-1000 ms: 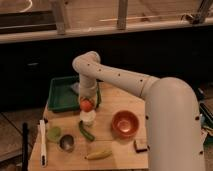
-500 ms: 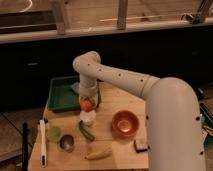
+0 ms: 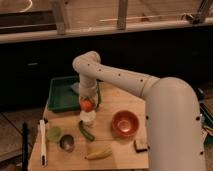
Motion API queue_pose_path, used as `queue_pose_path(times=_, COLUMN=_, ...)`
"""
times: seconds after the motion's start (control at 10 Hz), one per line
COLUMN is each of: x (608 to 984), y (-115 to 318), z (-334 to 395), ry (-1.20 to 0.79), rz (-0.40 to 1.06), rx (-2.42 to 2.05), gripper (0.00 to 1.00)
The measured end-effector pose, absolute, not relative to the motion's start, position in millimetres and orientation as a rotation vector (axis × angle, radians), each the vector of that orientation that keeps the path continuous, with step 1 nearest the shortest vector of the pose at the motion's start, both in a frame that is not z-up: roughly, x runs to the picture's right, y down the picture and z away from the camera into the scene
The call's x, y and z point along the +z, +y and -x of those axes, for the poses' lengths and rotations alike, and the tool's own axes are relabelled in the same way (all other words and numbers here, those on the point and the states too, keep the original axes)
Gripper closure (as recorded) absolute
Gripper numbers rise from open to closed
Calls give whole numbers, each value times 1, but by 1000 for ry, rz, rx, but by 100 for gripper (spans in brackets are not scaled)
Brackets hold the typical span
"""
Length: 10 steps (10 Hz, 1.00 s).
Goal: Place apple in paper cup
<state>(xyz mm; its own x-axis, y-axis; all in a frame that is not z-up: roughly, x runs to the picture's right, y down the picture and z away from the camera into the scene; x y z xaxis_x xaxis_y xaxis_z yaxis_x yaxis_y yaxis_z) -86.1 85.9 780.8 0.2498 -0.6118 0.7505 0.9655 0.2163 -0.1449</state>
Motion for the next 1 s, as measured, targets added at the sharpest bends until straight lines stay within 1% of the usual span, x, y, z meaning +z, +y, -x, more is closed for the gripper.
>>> queue_pose_path(times=1.0, x=780, y=86, z=85, ry=-615, rz=691, rx=-1183, gripper=60)
